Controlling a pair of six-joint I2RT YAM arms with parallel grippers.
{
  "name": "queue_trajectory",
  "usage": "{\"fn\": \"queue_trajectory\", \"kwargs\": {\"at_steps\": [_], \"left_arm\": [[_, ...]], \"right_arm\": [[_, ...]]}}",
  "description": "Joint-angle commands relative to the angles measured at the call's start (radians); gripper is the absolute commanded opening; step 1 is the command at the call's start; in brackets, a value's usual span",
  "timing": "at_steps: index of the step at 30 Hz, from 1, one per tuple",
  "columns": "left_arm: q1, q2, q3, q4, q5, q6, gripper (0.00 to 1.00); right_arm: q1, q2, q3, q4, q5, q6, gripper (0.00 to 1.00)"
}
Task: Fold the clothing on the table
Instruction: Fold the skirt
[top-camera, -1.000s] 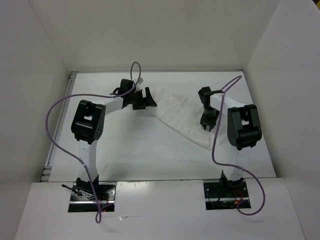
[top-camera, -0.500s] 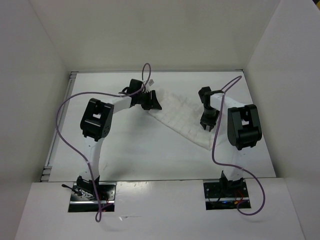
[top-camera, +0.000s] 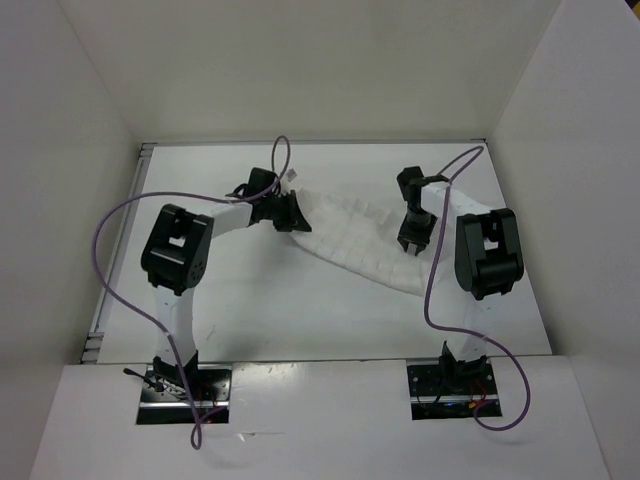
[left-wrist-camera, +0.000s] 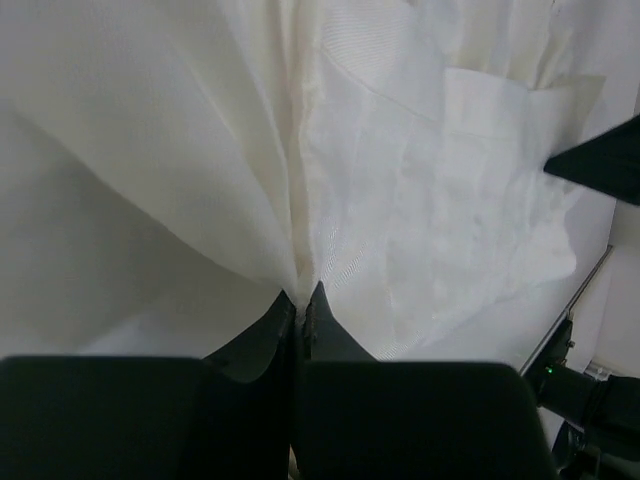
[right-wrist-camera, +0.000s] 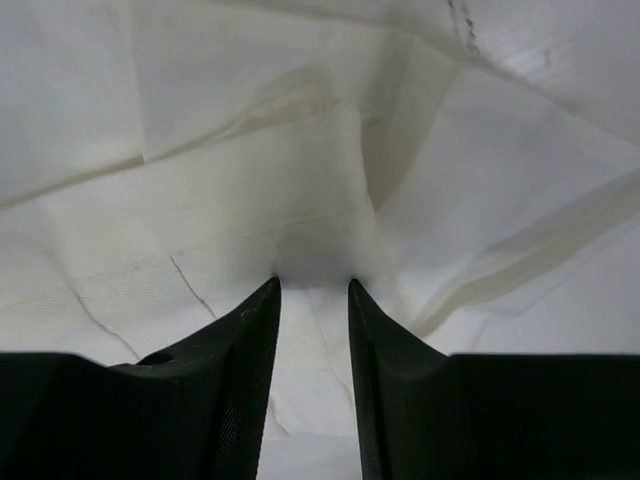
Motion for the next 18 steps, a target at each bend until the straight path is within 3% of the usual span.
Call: {"fn": "queue_trajectory", "kwargs": {"at_steps": [1,8,9,11,13,18], "left_arm": [[0.028,-0.219,-0.072,-0.065,-0.092,-0.014,0.00],[0.037,-0.445,-0.276,-0.082,-0.158,-0.058,0.00],[0.037,-0.454,-0.292,-0.070,-0.158,-0.068,0.00],[0.028,-0.454,-0.316,-0.070,-0.158,-0.068,0.00],[0.017,-0.454,-0.317,-0.059,-0.149,-0.068,0.00],[0.007,-0.463,-0.307,-0.068,-0.158,-0.068,0.00]], "right_arm": [[0.008,0.000,0.098,0.085,-0.062,-0.062,0.39],[0.121,-0.031,0.251,0.086,-0.179,-0.139,0.38],[0.135,-0.031,0.274,0.086,-0.255,-0.157,0.36],[0.166,-0.045,0.296,0.095,-0.349,-0.168,0.04],[0.192,-0.031,0.296,0.133,-0.518,-0.180,0.00],[0.252,0.038,0.275,0.187,-0.693,-0.159,0.00]]}}
